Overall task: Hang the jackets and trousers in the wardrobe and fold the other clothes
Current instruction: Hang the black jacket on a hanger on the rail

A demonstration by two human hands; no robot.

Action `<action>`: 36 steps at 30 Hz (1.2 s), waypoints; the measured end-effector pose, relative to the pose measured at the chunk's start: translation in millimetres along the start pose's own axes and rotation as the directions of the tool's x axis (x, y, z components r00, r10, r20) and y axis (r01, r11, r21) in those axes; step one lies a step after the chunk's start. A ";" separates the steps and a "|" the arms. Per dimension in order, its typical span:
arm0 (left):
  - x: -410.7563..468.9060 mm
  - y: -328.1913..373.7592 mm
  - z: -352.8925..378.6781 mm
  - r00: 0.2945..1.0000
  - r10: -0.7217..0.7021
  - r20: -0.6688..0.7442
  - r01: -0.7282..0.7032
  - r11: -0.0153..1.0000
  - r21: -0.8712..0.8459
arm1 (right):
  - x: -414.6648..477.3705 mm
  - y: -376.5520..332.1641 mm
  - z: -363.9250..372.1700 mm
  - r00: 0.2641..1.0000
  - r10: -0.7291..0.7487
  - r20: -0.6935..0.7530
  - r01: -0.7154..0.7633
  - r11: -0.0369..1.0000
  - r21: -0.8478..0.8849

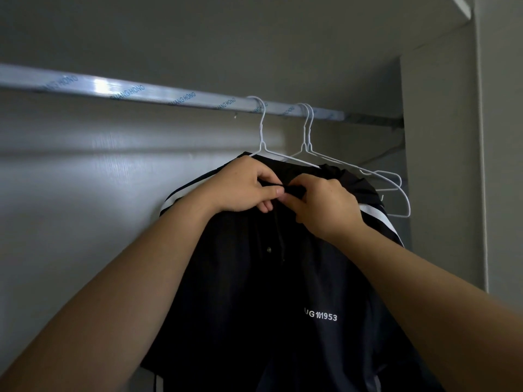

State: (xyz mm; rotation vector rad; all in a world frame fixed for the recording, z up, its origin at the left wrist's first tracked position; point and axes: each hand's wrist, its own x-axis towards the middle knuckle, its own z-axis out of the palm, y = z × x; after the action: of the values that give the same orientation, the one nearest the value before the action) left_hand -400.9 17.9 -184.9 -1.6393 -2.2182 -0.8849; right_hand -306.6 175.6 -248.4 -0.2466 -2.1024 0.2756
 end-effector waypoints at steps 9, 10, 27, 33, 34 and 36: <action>-5.1 -8.1 -2.5 1.000 -0.007 -0.019 0.007 1.000 0.005 | -0.9 -9.5 8.9 0.997 0.022 0.070 -0.023 1.000 0.010; -5.8 -9.5 -3.4 1.000 -0.009 -0.021 0.009 0.999 0.032 | -1.8 -9.5 9.7 0.998 0.019 0.065 -0.019 1.000 0.006; -6.0 -24.9 6.2 0.999 0.019 -0.040 -0.009 0.974 0.228 | -5.4 -5.6 19.4 0.993 0.023 0.112 -0.040 0.988 0.152; -8.5 -26.0 3.8 0.998 0.035 -0.046 -0.028 0.989 0.147 | -4.3 -9.6 17.7 0.992 0.058 0.113 -0.078 0.981 0.175; -8.5 -26.7 4.0 0.998 0.031 -0.055 -0.023 0.991 0.131 | -4.9 -9.9 17.3 0.991 0.056 0.121 -0.079 0.978 0.194; -9.1 -26.8 4.7 0.997 0.031 -0.064 -0.024 0.993 0.113 | -6.5 -11.1 17.1 0.990 0.044 0.134 -0.073 0.973 0.220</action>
State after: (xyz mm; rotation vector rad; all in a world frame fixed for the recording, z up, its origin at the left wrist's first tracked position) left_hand -421.9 8.6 -202.0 -1.5634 -2.1551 -0.7801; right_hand -318.6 161.6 -259.1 -0.1604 -2.1702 0.5741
